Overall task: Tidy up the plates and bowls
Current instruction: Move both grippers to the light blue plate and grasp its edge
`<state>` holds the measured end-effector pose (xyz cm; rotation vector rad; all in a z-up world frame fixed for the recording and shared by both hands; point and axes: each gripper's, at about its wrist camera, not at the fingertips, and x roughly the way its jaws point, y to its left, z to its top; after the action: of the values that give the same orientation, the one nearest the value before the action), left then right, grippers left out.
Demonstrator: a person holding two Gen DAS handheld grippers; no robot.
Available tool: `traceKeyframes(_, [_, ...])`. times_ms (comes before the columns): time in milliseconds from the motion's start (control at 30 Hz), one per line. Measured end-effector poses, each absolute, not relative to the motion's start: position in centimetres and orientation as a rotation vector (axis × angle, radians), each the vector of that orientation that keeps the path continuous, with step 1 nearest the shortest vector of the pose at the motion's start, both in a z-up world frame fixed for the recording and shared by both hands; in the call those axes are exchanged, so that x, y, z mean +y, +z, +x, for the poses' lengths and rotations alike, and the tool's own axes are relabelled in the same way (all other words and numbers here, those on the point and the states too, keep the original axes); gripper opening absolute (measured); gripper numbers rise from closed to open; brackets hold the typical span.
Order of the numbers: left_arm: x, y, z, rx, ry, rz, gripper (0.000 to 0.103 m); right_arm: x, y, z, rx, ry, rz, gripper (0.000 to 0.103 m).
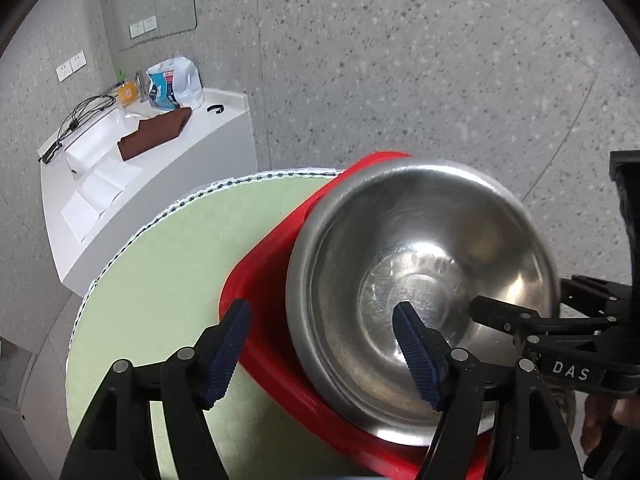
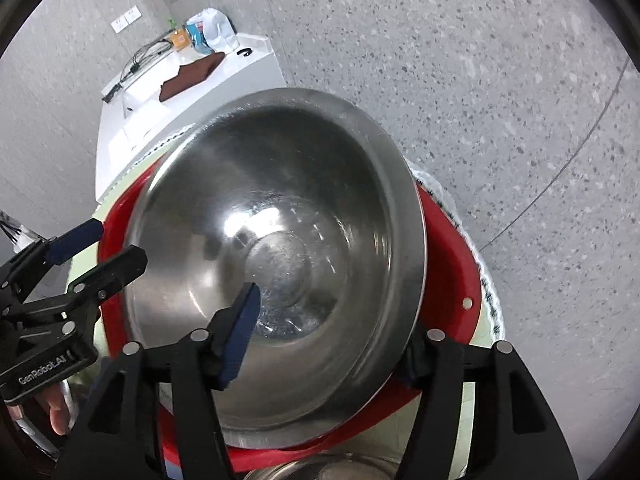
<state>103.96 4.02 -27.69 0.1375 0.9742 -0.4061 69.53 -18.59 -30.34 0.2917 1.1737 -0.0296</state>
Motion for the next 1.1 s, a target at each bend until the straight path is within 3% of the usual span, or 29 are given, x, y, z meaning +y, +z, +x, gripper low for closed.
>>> traceKeyframes(100, [4.9, -26.8, 102.8, 0.959, -0.398, 0.110, 0.070, -18.9, -29.8, 68.9, 1.168, -0.015, 0.333, 0.066])
traceKeyframes(233, [7.0, -25.3, 100.4, 0.932, -0.378, 0.093, 0.078, -18.8, -28.3, 67.3, 1.139, -0.014, 0.343, 0.070])
traceKeyframes(767, [14.7, -24.9, 90.6, 1.010, -0.425, 0.162, 0.081, -14.5, -23.8, 56.4, 1.026, -0.026, 0.362, 0.070])
traceKeyframes(1100, [16.7, -26.1, 87.1, 1.089, -0.554, 0.232, 0.081, -8.7, -27.3, 50.2, 1.093, -0.116, 0.424, 0.070])
